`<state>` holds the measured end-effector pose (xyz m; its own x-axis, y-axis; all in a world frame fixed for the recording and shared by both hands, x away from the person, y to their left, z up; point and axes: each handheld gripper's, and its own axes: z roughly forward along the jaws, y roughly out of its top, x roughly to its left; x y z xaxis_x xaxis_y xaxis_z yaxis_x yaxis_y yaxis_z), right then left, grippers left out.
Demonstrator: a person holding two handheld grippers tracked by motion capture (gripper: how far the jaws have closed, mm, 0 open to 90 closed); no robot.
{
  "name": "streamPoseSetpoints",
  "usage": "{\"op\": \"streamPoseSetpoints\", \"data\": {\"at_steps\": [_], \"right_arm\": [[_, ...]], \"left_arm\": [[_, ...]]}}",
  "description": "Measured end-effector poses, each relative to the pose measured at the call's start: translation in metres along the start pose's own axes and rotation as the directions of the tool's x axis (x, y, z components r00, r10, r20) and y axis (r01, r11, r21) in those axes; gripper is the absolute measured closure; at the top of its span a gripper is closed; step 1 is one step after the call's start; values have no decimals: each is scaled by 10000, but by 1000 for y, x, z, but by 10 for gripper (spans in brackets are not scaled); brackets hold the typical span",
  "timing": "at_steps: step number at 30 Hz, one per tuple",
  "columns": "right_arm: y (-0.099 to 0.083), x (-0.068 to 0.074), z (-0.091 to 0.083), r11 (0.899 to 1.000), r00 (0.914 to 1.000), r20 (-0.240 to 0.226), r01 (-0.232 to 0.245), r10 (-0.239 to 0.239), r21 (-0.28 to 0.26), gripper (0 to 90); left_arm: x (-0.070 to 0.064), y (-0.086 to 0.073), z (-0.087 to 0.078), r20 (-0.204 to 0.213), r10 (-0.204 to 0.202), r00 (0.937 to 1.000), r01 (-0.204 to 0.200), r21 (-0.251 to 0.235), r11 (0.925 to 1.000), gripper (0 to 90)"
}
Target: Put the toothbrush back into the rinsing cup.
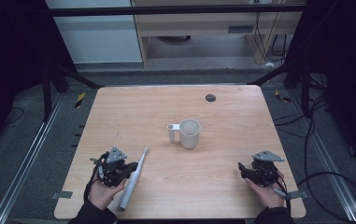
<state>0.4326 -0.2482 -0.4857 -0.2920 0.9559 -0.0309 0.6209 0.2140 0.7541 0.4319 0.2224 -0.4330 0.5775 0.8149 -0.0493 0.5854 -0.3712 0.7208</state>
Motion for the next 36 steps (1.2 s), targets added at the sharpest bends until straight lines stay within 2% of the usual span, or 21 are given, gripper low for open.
{"op": "streamPoseSetpoints", "data": {"at_steps": [4,7,13,24,31,36], "right_arm": [[0,0,1,10000,10000,16,20,-20,9,347],[1,-1,1,10000,10000,2,48,-48,6,345],[0,-1,1,10000,10000,2,63,-63,18,342],[0,-2,2,9999,10000,-37,20,-20,105,339],[0,-3,2,9999,10000,-49,51,-50,127,338],[0,-3,3,9998,10000,-87,42,-40,171,338]], "left_arm": [[16,6,6,-227,-362,9991,367,221,9991,843],[21,11,12,-224,-428,9988,440,563,9974,779],[18,15,22,-273,-207,9994,235,1065,9940,681],[15,10,34,-283,-157,9995,205,1798,9835,532],[13,10,38,-389,-14,9992,91,1998,9798,506],[13,9,41,-317,-106,9994,171,2111,9773,509]]}}
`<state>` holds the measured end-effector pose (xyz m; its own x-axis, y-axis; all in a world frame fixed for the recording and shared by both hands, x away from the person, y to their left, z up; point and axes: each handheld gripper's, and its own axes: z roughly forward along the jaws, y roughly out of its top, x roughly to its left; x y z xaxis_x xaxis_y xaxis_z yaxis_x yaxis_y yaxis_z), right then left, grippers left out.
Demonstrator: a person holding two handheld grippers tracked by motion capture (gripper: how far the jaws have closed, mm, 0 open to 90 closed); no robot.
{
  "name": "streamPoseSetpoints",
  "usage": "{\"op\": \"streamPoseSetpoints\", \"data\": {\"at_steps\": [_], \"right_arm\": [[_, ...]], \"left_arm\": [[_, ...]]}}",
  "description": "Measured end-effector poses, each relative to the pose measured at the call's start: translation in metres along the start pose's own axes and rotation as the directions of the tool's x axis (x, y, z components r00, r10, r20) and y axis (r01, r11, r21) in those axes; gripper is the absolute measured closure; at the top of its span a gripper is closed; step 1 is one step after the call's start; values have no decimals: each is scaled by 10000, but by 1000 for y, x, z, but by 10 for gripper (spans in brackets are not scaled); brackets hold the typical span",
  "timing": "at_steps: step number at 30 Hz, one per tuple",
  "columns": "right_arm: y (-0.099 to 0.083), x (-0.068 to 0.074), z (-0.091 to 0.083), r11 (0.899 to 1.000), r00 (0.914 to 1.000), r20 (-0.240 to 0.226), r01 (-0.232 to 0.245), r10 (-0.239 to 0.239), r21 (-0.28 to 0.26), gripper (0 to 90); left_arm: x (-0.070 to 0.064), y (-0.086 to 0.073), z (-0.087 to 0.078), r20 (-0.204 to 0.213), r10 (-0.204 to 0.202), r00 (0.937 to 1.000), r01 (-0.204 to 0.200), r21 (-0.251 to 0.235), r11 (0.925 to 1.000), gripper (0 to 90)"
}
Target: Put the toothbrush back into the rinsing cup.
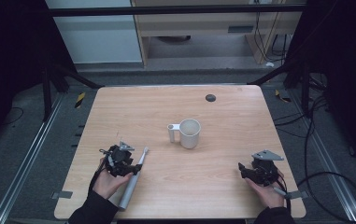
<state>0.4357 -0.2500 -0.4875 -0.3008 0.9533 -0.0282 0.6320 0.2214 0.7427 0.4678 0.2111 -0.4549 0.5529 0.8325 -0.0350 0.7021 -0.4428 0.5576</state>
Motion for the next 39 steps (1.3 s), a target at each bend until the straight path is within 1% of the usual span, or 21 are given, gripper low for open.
{"op": "streamPoseSetpoints", "data": {"at_steps": [3,6,10,14,17,22,27,33,39], "right_arm": [[0,0,0,10000,10000,-14,-6,6,29,338],[0,0,0,10000,10000,-27,-11,12,47,338],[0,0,1,10000,10000,-42,4,-4,81,337],[0,0,1,9999,10000,-53,31,-31,126,336],[0,0,1,9999,10000,-80,37,-36,140,336],[0,0,2,9998,9999,-71,103,-102,164,336],[0,0,2,9998,9999,-106,80,-78,201,335],[0,1,2,9997,9999,-118,89,-86,216,335],[0,1,2,9997,9999,-131,79,-76,215,335]], "left_arm": [[-1,-1,2,16,-4,10000,4,76,10000,513],[-2,-1,4,-3,99,10000,-99,251,9996,518],[-4,-1,6,-6,141,9999,-141,413,9990,518],[-3,-2,9,-8,102,9999,-102,688,9976,522],[-2,-3,12,56,39,10000,-44,778,9970,535],[-3,-4,14,218,-42,9998,20,1000,9950,577],[-3,-4,15,244,23,9997,-51,1122,9937,599],[-4,-5,16,450,-77,9990,23,1189,9929,626],[-6,-5,18,486,97,9988,-160,1315,9912,655]]}}
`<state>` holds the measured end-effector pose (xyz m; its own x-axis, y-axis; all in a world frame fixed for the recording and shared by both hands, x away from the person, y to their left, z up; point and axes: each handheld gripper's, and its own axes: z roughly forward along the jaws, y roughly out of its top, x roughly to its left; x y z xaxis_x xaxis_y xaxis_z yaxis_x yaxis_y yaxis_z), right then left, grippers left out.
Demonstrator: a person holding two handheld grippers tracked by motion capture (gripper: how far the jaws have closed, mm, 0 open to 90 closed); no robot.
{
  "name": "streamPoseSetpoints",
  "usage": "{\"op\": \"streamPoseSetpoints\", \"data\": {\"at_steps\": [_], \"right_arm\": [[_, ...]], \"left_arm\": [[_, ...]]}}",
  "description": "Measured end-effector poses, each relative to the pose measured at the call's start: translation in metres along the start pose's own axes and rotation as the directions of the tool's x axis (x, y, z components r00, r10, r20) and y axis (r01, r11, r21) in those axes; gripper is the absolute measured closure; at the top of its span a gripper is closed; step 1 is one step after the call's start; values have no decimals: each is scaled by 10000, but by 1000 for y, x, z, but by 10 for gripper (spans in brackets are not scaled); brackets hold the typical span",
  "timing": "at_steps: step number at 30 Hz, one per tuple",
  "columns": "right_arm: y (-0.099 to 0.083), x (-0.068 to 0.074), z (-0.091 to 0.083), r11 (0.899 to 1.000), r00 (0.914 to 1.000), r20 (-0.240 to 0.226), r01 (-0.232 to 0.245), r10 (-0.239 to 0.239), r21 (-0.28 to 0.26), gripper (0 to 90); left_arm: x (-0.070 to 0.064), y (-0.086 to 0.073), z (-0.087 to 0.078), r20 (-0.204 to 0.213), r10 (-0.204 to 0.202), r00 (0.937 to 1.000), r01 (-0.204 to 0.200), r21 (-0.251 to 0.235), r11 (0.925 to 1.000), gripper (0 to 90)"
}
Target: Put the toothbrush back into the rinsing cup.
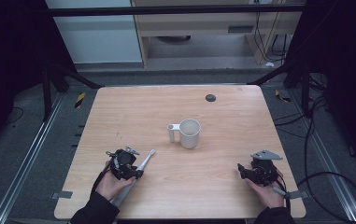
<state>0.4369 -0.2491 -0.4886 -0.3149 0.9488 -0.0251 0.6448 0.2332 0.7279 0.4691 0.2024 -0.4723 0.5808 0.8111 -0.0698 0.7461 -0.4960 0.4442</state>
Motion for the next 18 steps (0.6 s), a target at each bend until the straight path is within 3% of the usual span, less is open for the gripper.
{"op": "streamPoseSetpoints", "data": {"at_steps": [11,14,18], "right_arm": [[0,0,1,10000,10000,20,34,-34,27,334],[0,0,1,10000,10000,23,50,-51,39,334],[0,0,1,10000,10000,36,35,-35,45,334]], "left_arm": [[2,1,-1,150,235,9996,-236,60,9997,668],[2,2,-9,417,244,9988,-229,-362,9991,670],[0,2,-20,394,333,9987,-296,-901,9955,670]]}}
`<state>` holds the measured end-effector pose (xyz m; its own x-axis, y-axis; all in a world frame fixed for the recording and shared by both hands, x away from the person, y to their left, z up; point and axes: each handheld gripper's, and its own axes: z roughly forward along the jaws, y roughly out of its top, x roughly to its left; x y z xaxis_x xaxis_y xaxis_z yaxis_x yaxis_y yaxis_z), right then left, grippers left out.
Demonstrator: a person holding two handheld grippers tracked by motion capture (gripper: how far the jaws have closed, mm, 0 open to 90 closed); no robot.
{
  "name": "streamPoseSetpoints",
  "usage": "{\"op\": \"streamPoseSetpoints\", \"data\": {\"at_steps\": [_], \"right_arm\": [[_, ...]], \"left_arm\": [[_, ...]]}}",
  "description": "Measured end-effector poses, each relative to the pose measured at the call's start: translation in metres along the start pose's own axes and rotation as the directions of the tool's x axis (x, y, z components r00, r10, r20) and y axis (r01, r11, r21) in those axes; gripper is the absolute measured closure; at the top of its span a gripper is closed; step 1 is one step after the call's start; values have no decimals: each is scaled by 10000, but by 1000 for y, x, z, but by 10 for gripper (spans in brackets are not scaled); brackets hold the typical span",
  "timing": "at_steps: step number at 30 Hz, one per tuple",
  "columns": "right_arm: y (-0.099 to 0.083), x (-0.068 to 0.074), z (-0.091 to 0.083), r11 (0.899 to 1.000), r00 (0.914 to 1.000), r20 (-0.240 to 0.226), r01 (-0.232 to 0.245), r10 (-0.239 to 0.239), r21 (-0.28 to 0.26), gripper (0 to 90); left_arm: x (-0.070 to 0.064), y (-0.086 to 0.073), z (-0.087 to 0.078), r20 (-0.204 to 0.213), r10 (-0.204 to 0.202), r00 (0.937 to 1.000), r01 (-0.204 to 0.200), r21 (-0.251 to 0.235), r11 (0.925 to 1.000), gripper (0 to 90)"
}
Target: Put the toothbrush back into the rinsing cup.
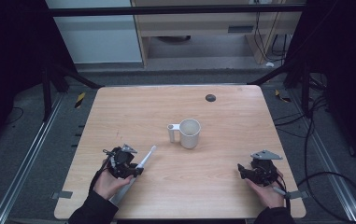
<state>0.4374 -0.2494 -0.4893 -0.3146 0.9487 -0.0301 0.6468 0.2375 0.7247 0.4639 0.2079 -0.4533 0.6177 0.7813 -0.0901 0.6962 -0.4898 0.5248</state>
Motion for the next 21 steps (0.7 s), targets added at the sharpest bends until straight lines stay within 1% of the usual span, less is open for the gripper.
{"op": "streamPoseSetpoints", "data": {"at_steps": [2,4,7,10,13,18,21], "right_arm": [[0,0,-1,10000,10000,-27,-21,21,2,334],[0,0,-1,10000,10000,-13,-35,35,1,334],[0,0,-1,10000,10000,-13,-86,86,8,334],[0,-1,-1,9999,9999,-11,-107,107,16,334],[0,-1,-1,9999,9999,-15,-122,122,16,334],[-1,-1,0,9999,9999,17,-125,125,36,333],[-1,0,0,9999,9999,35,-132,131,49,333]], "left_arm": [[-1,0,-5,-5,39,10000,-40,-240,9997,671],[-2,1,-9,-27,106,9999,-107,-369,9993,671],[-4,2,-12,-65,265,9996,-268,-489,9984,671],[-6,2,-15,-76,323,9995,-327,-600,9977,672],[-6,3,-21,-94,402,9991,-408,-713,9966,672],[-7,6,-36,-119,429,9990,-440,-1177,9921,672],[-7,9,-45,-126,447,9989,-461,-1490,9878,672]]}}
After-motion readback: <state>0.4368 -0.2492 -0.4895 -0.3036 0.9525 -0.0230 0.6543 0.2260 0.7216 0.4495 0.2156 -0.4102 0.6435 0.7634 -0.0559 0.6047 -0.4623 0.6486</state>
